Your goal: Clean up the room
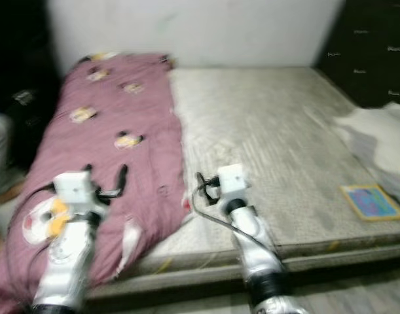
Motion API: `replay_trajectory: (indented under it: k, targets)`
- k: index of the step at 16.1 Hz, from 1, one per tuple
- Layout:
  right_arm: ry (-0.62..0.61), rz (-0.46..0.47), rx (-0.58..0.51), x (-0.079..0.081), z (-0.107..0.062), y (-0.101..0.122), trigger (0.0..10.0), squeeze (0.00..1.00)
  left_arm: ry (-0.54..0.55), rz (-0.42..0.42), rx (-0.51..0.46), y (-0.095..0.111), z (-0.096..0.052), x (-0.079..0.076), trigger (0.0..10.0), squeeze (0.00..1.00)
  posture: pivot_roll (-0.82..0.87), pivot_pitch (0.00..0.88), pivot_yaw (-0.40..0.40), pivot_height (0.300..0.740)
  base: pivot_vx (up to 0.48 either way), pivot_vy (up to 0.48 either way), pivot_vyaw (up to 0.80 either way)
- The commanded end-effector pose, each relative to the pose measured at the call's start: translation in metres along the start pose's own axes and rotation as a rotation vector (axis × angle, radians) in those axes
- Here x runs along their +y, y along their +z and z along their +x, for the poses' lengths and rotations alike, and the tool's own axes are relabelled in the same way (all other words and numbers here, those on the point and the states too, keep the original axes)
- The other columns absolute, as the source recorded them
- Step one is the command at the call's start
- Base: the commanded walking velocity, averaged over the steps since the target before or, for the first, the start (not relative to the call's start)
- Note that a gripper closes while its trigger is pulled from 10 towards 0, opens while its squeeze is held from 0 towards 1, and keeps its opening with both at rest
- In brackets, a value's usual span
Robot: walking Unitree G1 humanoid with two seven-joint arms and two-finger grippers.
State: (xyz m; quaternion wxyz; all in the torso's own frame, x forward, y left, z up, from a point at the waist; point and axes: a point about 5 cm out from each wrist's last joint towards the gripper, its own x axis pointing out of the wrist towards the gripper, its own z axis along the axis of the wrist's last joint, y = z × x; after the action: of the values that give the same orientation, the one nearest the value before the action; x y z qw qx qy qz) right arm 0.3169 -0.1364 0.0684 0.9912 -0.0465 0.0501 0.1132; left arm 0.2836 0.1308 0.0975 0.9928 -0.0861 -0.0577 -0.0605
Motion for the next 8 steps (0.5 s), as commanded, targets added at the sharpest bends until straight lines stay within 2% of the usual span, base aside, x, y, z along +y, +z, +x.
replay_trajectory:
  k: [1,5,8]
  targets:
    - [0.010,0.011,-0.019,0.0062,0.0036,0.0067,10.0,0.00,0.004,0.028,-0.001,0.0027,-0.0016,0.0050,10.0,0.00,-0.05,0.000,-0.037,0.740,0.326,0.000,0.00]
    - [0.002,0.019,0.001,0.0031,-0.0007,0.0006,10.0,0.00,0.089,0.051,0.032,-0.0002,-0.0031,0.0137,10.0,0.00,-0.04,0.000,-0.041,0.740,0.000,0.000,0.00]
    - [0.020,0.015,0.002,0.0057,-0.0004,0.0014,10.0,0.00,0.094,0.037,0.028,0.0016,-0.0031,0.0138,10.0,0.00,-0.04,0.000,-0.049,0.740,0.000,0.000,0.00]
